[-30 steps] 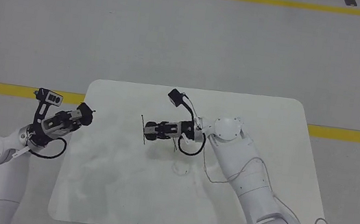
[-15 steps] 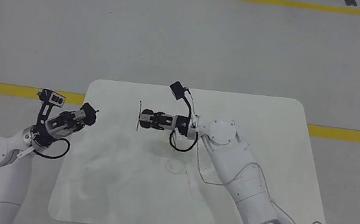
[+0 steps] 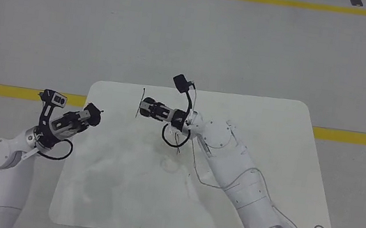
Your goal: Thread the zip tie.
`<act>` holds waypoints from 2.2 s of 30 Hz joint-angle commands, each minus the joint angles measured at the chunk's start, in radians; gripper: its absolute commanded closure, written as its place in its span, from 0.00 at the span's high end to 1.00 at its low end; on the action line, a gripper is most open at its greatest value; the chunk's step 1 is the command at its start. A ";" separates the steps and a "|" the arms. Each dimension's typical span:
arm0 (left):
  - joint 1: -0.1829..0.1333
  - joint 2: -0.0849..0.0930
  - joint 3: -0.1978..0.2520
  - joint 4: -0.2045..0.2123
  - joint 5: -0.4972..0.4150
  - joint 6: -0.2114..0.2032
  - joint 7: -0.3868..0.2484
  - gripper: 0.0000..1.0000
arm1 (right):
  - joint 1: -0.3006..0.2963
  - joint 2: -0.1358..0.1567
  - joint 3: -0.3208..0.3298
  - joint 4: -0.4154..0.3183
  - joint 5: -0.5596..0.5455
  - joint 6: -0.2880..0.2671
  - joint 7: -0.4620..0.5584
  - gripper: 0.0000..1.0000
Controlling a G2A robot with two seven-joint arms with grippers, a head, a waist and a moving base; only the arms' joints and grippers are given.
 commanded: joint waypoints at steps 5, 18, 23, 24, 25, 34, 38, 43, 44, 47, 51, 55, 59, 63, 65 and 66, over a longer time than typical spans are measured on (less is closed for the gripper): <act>0.005 -0.001 0.017 -0.008 0.011 0.010 0.040 0.00 | -0.011 0.000 -0.009 -0.024 -0.020 0.001 -0.032 0.00; -0.002 -0.008 0.069 0.041 -0.001 0.000 0.080 0.00 | -0.056 -0.012 -0.076 -0.126 -0.081 0.043 -0.281 0.00; -0.013 -0.011 0.077 0.037 0.025 0.000 0.090 0.00 | -0.052 -0.013 -0.086 -0.129 -0.103 0.060 -0.295 0.00; -0.013 -0.011 0.077 0.037 0.025 0.000 0.090 0.00 | -0.052 -0.013 -0.086 -0.129 -0.103 0.060 -0.295 0.00; -0.013 -0.011 0.077 0.037 0.025 0.000 0.090 0.00 | -0.052 -0.013 -0.086 -0.129 -0.103 0.060 -0.295 0.00; -0.006 -0.016 0.109 0.022 0.037 0.000 0.190 0.00 | -0.080 -0.016 -0.097 -0.156 -0.123 0.084 -0.378 0.00; 0.002 -0.025 0.125 0.003 0.044 0.000 0.246 0.00 | -0.095 -0.024 -0.122 -0.169 -0.143 0.125 -0.473 0.00; 0.009 -0.039 0.139 -0.015 0.078 0.000 0.317 0.00 | -0.094 -0.037 -0.154 -0.168 -0.172 0.190 -0.564 0.00; 0.010 -0.042 0.140 -0.017 0.084 0.000 0.327 0.00 | -0.093 -0.039 -0.159 -0.167 -0.177 0.199 -0.576 0.00; 0.009 -0.052 0.150 -0.018 0.088 0.000 0.356 0.00 | -0.089 -0.046 -0.173 -0.162 -0.193 0.220 -0.616 0.00; 0.001 -0.063 0.157 -0.010 0.100 0.000 0.371 0.00 | -0.086 -0.053 -0.187 -0.154 -0.199 0.224 -0.635 0.00; -0.004 -0.065 0.155 -0.013 0.115 0.000 0.380 0.00 | -0.084 -0.054 -0.188 -0.152 -0.201 0.221 -0.634 0.00; -0.004 -0.065 0.155 -0.013 0.115 0.000 0.380 0.00 | -0.084 -0.054 -0.188 -0.152 -0.201 0.221 -0.634 0.00; -0.004 -0.066 0.168 -0.018 0.104 0.035 0.407 0.00 | -0.093 -0.050 -0.195 -0.159 -0.255 0.223 -0.637 0.00; -0.004 -0.065 0.172 -0.021 0.094 0.054 0.410 0.00 | -0.095 -0.049 -0.202 -0.164 -0.299 0.229 -0.642 0.00; -0.005 -0.064 0.175 -0.022 0.081 0.069 0.410 0.00 | -0.099 -0.049 -0.204 -0.168 -0.310 0.230 -0.647 0.00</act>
